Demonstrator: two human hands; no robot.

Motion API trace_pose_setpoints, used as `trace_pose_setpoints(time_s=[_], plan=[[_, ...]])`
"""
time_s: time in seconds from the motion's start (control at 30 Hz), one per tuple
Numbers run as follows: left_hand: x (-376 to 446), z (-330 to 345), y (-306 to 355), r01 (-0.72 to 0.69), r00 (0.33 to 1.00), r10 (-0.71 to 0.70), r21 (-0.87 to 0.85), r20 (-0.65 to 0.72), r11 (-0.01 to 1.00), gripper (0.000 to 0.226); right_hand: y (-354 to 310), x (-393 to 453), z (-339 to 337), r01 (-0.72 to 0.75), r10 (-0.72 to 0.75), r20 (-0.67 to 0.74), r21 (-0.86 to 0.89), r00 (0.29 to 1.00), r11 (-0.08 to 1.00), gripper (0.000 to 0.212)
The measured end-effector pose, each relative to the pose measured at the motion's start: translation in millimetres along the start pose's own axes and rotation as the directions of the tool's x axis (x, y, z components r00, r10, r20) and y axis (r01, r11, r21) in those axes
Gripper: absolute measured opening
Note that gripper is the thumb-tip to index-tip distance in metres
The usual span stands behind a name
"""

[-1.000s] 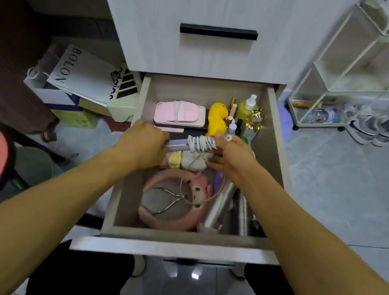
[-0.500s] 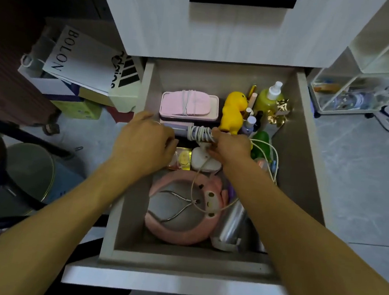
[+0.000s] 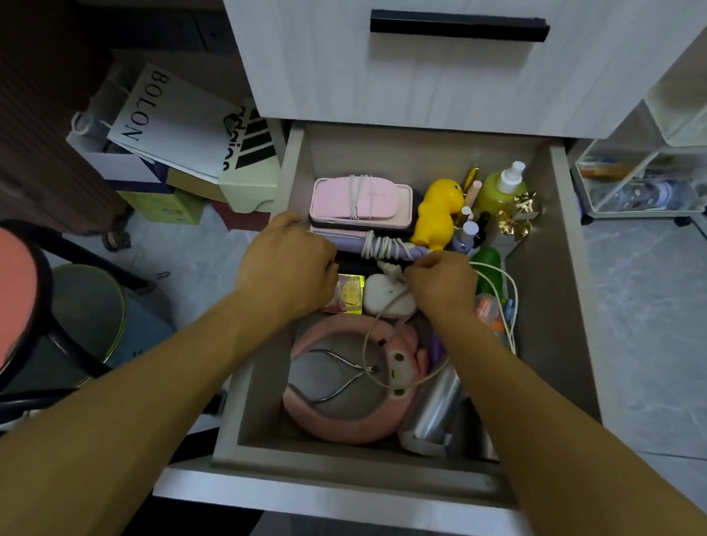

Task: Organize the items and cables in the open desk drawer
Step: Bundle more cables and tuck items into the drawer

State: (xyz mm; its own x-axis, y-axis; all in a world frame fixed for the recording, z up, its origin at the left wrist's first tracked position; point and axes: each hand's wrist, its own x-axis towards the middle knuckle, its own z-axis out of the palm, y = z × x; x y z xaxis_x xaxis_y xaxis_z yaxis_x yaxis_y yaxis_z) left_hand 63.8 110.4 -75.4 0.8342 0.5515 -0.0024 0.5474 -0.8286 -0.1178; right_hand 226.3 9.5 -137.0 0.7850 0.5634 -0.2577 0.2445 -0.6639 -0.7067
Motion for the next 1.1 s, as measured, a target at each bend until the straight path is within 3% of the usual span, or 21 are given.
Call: trace_pose_setpoints(time_s=[0.23,0.4,0.57,0.77,0.87,0.97,1.1], plan=[[-2.3,-6.6,3.1,-0.027,0.995,0.02,0.069,0.101,0.997,0.024,-2.6,-25.2,-12.0,0.162,-0.165,0.057,0.046,0.985,0.986,0.015],[-15.8,-17.5,11.1,-0.015,0.997,0.013,0.015,0.075,1.0,0.027,4.7,-50.7,-57.7,0.276,-0.232,0.3,-0.114,0.925,0.954,0.012],[-41.6,-22.6,31.8,-0.133,0.978,0.144,-0.079,0.154,0.988,0.024,17.4,-82.7,-88.1,0.439,-0.326,0.424,-0.202,0.845,0.875,0.019],[-34.6,0.2,54.9,0.094,0.947,0.063,-0.463,0.314,0.881,0.027,34.1,-87.8,-88.9,0.601,-0.302,0.591,-0.41,0.748,0.686,0.033],[-23.9,17.8,64.8,0.229,0.933,-0.035,-0.516,0.358,0.825,0.035,34.8,-80.9,-90.7,0.63,-0.289,0.592,-0.518,0.753,0.579,0.043],[-14.2,25.2,73.5,0.296,0.928,-0.109,-0.527,0.355,0.797,0.047,36.8,-72.1,-91.4,0.594,-0.301,0.538,-0.533,0.788,0.602,0.046],[-8.5,28.3,84.3,0.281,0.929,-0.083,-0.54,0.361,0.793,0.024,45.7,-69.1,-87.8,0.629,-0.326,0.559,-0.522,0.762,0.576,0.041]])
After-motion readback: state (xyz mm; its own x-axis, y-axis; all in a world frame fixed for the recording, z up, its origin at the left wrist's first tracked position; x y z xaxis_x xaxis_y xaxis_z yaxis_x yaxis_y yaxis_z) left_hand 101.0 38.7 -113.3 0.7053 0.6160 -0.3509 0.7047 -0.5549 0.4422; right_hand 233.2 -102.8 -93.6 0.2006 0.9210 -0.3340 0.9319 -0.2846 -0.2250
